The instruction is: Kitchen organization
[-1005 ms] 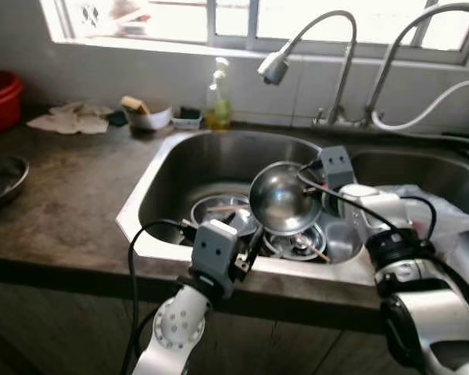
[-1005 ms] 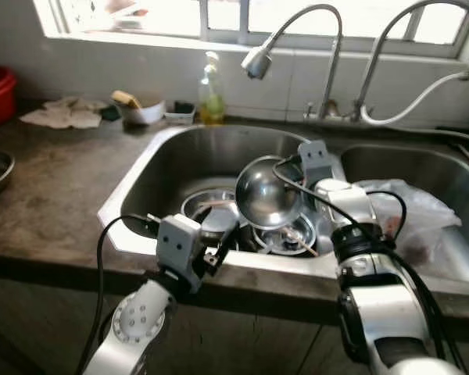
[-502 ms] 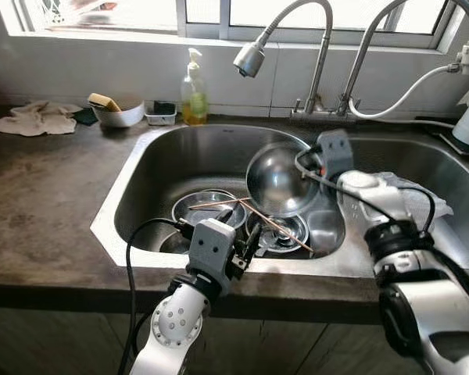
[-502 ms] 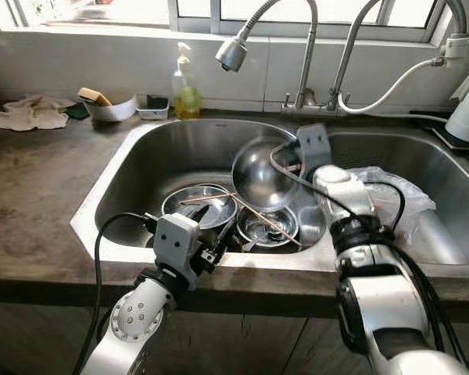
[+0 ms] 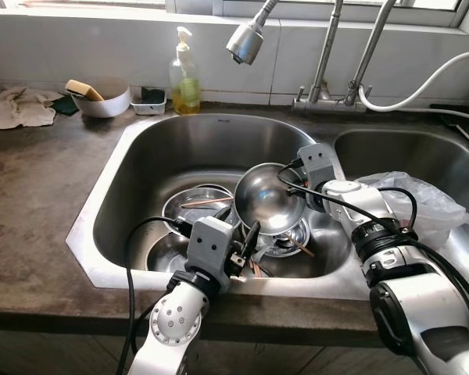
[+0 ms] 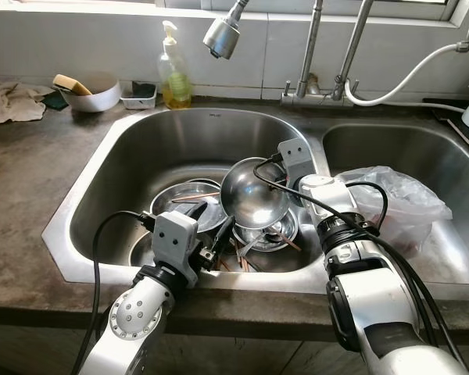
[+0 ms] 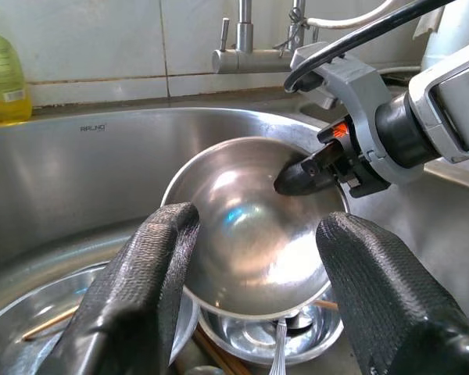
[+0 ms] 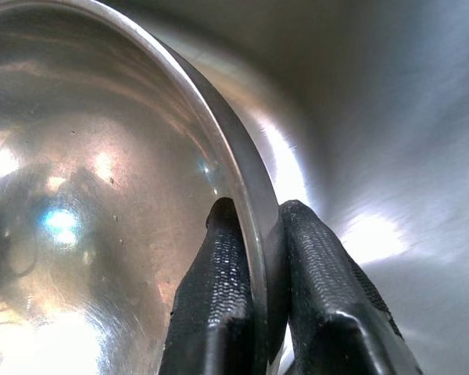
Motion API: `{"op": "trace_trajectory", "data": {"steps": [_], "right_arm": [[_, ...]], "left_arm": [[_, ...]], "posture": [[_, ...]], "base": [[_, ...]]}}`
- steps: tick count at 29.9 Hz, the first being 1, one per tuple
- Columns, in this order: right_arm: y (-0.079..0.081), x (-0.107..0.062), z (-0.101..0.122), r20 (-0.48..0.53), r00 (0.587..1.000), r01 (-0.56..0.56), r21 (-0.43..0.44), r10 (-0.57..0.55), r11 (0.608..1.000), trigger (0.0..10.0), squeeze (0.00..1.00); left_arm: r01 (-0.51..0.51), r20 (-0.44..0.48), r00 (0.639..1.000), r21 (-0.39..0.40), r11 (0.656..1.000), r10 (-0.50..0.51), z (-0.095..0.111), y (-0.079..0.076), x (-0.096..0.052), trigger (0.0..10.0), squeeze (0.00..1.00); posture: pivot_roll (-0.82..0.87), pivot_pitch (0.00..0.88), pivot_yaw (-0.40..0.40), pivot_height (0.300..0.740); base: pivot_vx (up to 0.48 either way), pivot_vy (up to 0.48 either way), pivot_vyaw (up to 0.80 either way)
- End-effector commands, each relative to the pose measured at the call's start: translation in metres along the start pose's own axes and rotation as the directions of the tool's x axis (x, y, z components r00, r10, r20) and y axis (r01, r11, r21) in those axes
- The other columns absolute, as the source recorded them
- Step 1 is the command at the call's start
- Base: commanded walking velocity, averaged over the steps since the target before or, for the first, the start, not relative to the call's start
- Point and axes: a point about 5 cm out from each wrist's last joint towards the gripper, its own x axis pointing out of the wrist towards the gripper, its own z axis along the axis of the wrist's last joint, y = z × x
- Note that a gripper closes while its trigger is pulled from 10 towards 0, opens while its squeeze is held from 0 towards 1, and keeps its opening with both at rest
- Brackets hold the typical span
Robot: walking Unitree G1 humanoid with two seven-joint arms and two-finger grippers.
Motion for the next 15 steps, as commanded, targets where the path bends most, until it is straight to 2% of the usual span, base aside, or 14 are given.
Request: {"op": "trace_trajectory", "data": {"steps": [1,4,6,7,8,13,15], "right_arm": [[0.004,0.002,-0.009,-0.048,0.998,-0.041,-0.005,0.040,0.999,10.0,0.00],[0.007,0.003,-0.011,-0.061,0.996,-0.061,-0.024,0.060,0.998,10.0,0.00],[0.008,0.003,-0.011,-0.064,0.996,-0.066,-0.040,0.063,0.997,10.0,0.11],[0.008,0.003,-0.011,-0.064,0.996,-0.065,-0.043,0.062,0.997,10.0,0.11],[0.008,0.003,-0.010,-0.054,0.997,-0.062,-0.043,0.060,0.997,10.0,1.00],[0.005,0.001,-0.004,-0.022,0.999,-0.050,-0.042,0.049,0.998,10.0,1.00],[0.006,-0.002,0.009,0.050,0.997,-0.049,-0.056,0.052,0.997,10.0,1.00]], "left_arm": [[0.006,0.002,1.000,0.000,1.000,-0.006,0.002,-0.001,-0.001,10.0,0.00],[0.006,0.003,1.000,-0.001,1.000,-0.006,0.002,-0.001,-0.001,10.0,0.00],[0.006,0.004,1.000,-0.002,1.000,-0.006,0.002,-0.001,-0.001,10.0,0.00],[0.005,0.004,1.000,-0.002,1.000,-0.005,0.002,-0.001,-0.001,10.0,0.00],[0.006,0.004,1.000,-0.001,1.000,-0.006,0.002,-0.001,0.000,10.0,0.00],[0.007,0.003,1.000,0.000,1.000,-0.007,0.002,-0.001,0.000,10.0,0.00],[0.005,-0.001,1.000,0.002,1.000,-0.005,0.001,0.000,0.000,10.0,0.00]], "posture": [[0.08,0.057,-0.058,0.740],[0.08,0.056,-0.058,0.740],[0.07,0.056,-0.057,0.740],[0.07,0.056,-0.057,0.740],[0.07,0.056,-0.056,0.740],[0.07,0.054,-0.057,0.740],[0.07,0.052,-0.058,0.740]], "base": [[0.000,0.000,0.00],[0.000,0.000,0.00],[0.000,0.000,0.00],[0.000,0.000,0.00],[0.000,0.000,0.00],[0.000,0.000,0.00],[0.000,0.000,0.00]]}}
